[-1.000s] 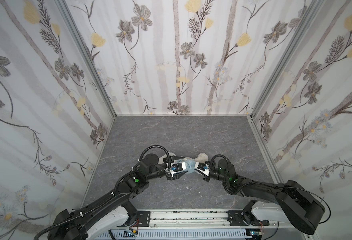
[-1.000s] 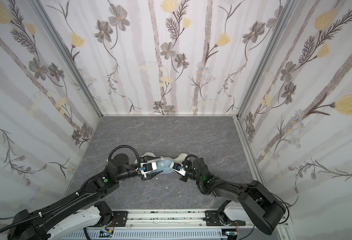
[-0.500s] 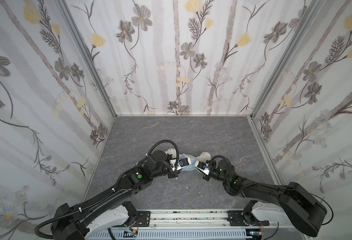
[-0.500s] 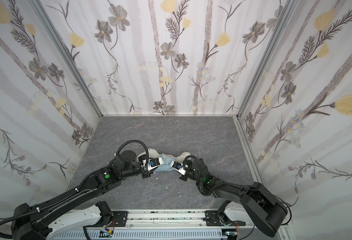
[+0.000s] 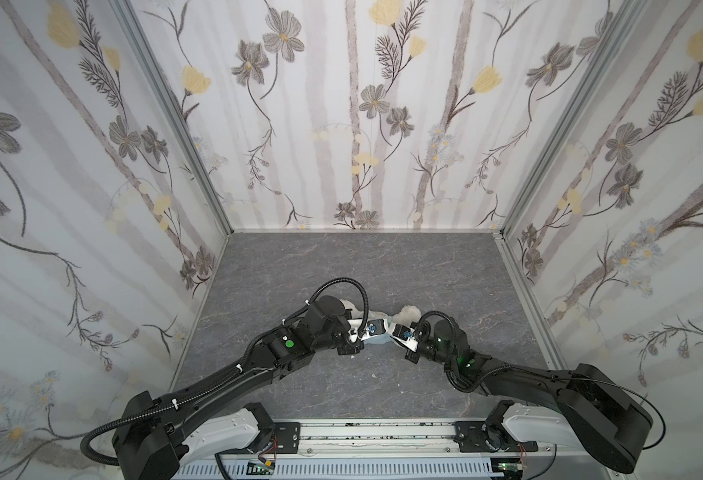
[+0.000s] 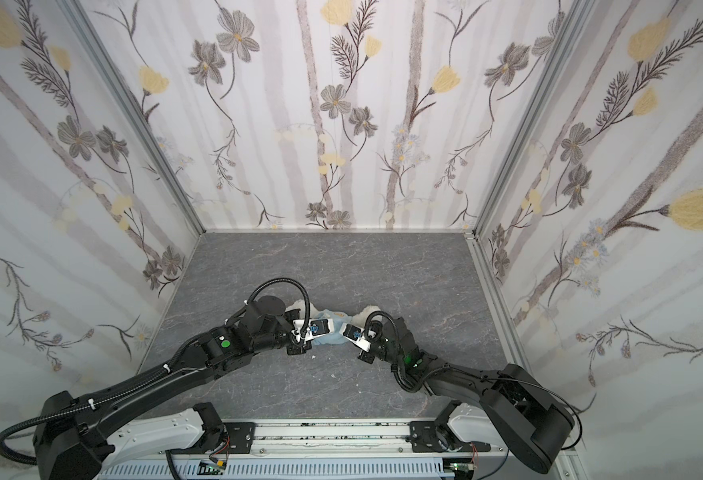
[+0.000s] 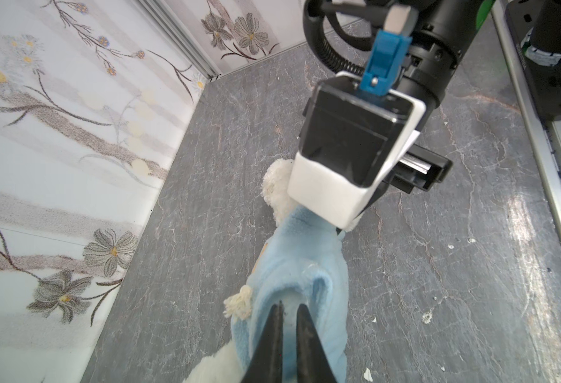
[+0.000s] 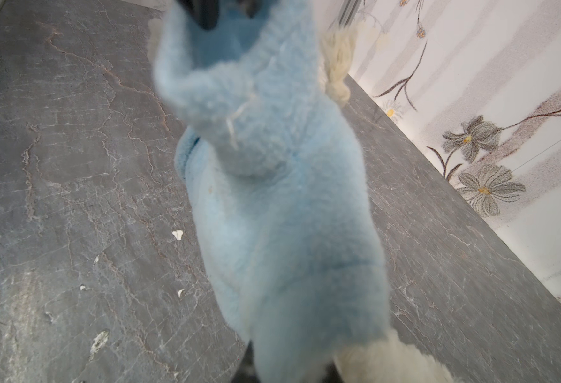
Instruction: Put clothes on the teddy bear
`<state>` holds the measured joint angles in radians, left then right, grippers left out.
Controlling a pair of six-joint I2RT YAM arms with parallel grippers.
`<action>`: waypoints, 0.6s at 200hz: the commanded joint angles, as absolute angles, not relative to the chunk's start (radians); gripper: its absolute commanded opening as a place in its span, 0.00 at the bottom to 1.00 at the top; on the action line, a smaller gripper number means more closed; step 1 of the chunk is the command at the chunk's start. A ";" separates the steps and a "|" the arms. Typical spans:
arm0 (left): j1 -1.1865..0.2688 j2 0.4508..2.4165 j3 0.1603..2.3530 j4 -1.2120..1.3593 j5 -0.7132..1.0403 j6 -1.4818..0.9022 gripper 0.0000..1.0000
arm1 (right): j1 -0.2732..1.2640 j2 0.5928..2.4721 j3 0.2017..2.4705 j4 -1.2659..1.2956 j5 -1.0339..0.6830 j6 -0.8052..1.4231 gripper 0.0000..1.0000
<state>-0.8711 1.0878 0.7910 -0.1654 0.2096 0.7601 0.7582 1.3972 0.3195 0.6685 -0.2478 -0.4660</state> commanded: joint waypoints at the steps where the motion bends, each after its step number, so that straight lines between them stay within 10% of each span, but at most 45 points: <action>1: -0.874 1.099 0.807 -0.179 0.189 0.809 0.11 | 0.759 1.401 0.334 0.710 -0.241 -0.474 0.00; 120: -0.876 1.175 0.849 -0.222 0.112 0.881 0.26 | 0.762 1.395 0.325 0.732 -0.260 -0.478 0.00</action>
